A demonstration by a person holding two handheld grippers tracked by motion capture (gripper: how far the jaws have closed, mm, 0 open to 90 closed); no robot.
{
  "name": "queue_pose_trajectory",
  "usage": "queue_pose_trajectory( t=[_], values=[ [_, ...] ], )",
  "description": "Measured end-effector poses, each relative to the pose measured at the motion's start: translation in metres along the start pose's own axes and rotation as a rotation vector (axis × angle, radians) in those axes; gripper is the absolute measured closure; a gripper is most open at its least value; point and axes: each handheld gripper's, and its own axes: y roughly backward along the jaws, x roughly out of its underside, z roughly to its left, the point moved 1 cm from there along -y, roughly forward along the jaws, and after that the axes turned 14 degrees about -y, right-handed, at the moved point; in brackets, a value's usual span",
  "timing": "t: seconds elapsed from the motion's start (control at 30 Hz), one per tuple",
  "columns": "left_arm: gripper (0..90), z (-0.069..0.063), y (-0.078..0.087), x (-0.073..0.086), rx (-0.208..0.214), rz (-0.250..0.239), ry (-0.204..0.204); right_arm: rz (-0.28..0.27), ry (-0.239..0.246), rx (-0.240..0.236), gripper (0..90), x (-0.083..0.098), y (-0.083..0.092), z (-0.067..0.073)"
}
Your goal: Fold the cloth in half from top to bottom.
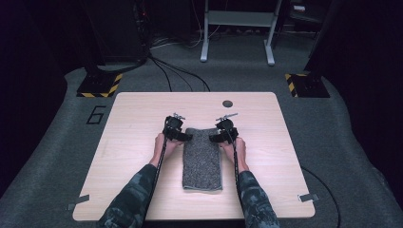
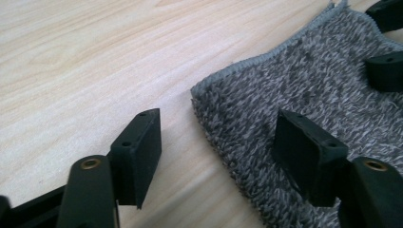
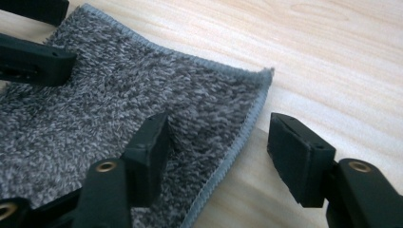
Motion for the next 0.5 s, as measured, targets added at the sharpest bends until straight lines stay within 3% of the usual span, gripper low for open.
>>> queue_pose_trajectory(
  t=[0.13,0.23,0.3,0.5],
  values=[
    [49.6,-0.0034,-0.0001,-0.0005,-0.004,-0.005,-0.023,-0.012,0.011,0.016,51.7,-0.0003,-0.0013,0.0024],
    [59.0,-0.0056,0.0001,-0.0007,-0.009,-0.006,-0.030,-0.005,0.022,0.001,60.5,-0.0001,-0.0013,0.0045],
    [66.9,-0.0068,0.0003,-0.0007,-0.027,-0.002,-0.026,-0.004,0.028,0.005,67.8,0.0000,-0.0016,0.0060],
    [83.3,-0.0060,0.0002,0.0012,-0.004,-0.017,0.000,0.009,0.023,-0.036,82.2,0.0004,-0.0019,0.0052]
  ],
)
